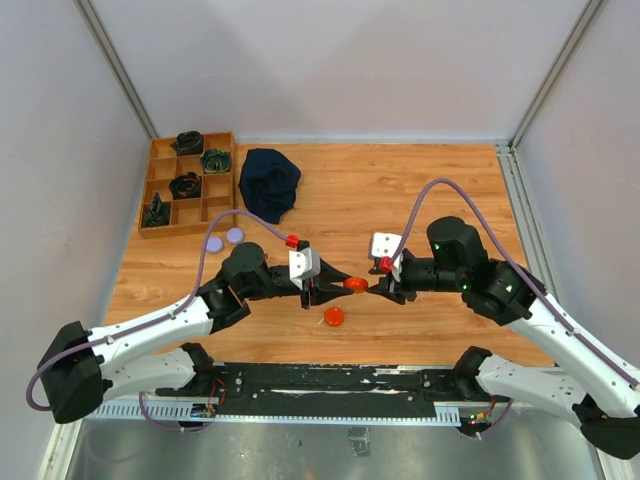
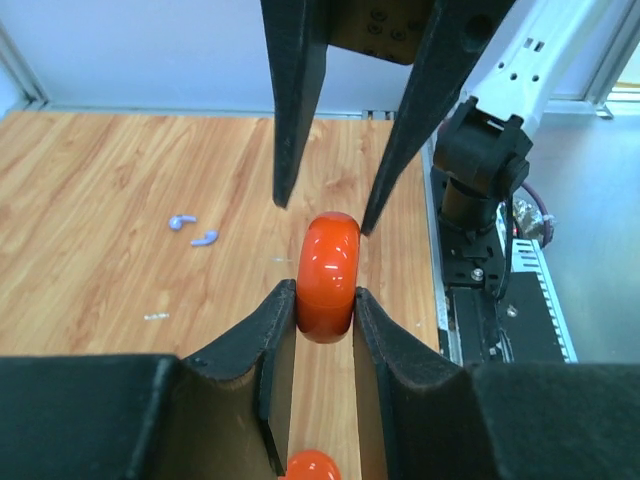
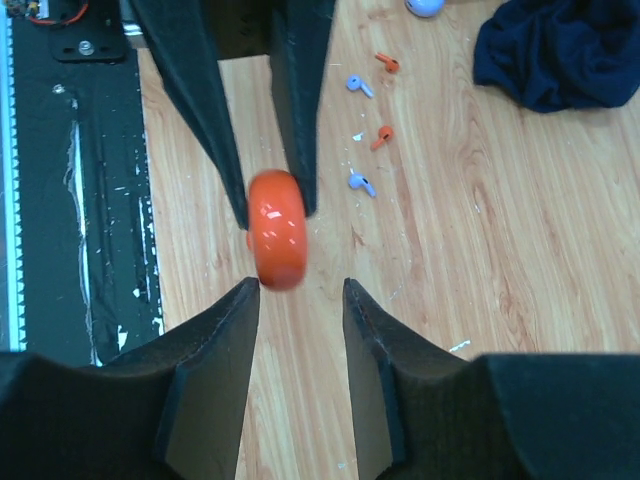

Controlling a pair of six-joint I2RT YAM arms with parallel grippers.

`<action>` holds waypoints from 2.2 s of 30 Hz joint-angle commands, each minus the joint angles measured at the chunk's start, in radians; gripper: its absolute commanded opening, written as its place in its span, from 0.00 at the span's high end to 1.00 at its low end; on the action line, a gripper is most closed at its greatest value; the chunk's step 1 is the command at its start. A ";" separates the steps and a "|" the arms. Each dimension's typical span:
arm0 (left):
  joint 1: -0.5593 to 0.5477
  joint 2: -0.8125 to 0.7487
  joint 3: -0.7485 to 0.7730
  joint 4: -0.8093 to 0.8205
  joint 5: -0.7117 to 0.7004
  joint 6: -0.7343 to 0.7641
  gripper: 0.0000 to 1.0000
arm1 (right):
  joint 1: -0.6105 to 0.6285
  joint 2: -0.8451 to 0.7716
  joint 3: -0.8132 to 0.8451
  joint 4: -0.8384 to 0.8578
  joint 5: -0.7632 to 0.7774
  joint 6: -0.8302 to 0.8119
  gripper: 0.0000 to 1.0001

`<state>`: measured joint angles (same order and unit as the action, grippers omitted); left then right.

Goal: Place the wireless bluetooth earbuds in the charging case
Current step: Pick up the charging case at the center of the board.

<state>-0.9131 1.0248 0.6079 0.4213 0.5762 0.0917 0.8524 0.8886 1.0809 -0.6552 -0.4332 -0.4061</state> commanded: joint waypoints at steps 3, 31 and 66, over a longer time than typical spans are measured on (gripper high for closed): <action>0.009 -0.051 -0.118 0.272 -0.075 -0.166 1.00 | -0.120 -0.100 -0.176 0.287 -0.179 0.113 0.57; 0.034 0.033 -0.245 0.746 -0.076 -0.371 0.99 | -0.193 -0.152 -0.471 0.909 -0.392 0.400 0.63; 0.033 0.153 -0.254 1.027 -0.029 -0.498 0.99 | -0.194 -0.110 -0.533 1.190 -0.362 0.548 0.71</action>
<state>-0.8661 1.1675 0.3515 1.4029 0.5140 -0.3874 0.6666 0.7639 0.5613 0.4511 -0.8295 0.1219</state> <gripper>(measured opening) 0.294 0.286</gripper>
